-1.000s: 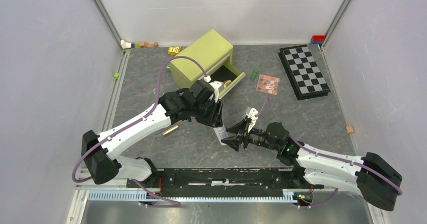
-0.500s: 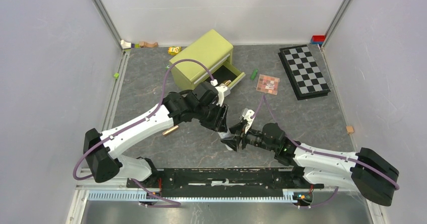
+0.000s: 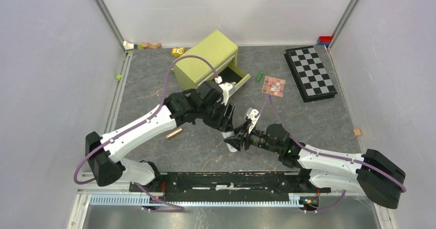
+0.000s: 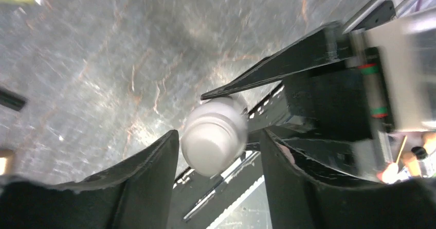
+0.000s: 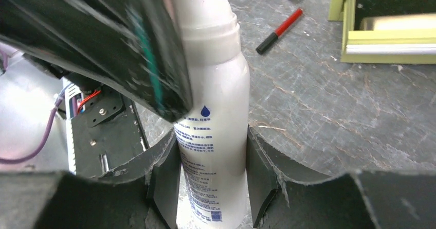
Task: Organize the makeup
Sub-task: Pick up the makeup from the center of the board, then place the makeup in the drawer.
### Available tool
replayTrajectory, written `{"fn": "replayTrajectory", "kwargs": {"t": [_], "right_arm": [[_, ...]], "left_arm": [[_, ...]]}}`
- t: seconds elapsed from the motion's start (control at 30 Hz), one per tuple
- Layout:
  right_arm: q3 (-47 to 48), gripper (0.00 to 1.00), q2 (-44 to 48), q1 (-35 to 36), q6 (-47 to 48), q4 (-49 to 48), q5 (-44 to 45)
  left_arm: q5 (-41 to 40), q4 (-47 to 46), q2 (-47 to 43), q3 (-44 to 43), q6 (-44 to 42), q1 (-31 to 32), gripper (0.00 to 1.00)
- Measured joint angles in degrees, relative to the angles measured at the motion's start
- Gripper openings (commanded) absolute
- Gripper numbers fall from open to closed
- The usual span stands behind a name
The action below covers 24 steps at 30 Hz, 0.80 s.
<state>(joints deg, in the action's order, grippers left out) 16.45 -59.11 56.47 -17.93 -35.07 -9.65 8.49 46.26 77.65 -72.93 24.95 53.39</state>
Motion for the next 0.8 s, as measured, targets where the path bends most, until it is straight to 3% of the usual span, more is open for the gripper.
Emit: {"fn": "replayTrajectory", "kwargs": {"t": [0.13, 0.27, 0.4, 0.53, 0.7, 0.8], "right_arm": [[1.6, 0.0, 0.0, 0.0, -3.1, 5.6, 5.9], [4.1, 0.0, 0.0, 0.0, -8.2, 15.6, 14.6], [4.9, 0.0, 0.6, -0.1, -12.9, 18.6, 20.4], [5.7, 0.0, 1.8, -0.3, -17.9, 19.8, 26.2], [15.2, 0.0, -2.5, -1.7, -25.3, 23.9, 36.1], [21.6, 0.0, -6.9, -4.0, -29.3, 23.6, 38.5]], "left_arm": [[-5.8, 0.3, -0.1, -6.6, -2.0, -0.1, 0.99], [-14.3, -0.8, -2.1, -11.6, -4.0, -0.7, 1.0], [-21.2, -2.7, -5.2, -13.3, -6.9, -3.3, 1.0], [-24.7, -4.8, -5.7, -15.5, -9.3, -9.9, 1.0], [-26.8, -6.8, -3.0, -17.8, -10.8, -18.4, 1.0], [-29.7, -8.1, -1.6, -17.8, -13.1, -20.3, 1.0]]}}
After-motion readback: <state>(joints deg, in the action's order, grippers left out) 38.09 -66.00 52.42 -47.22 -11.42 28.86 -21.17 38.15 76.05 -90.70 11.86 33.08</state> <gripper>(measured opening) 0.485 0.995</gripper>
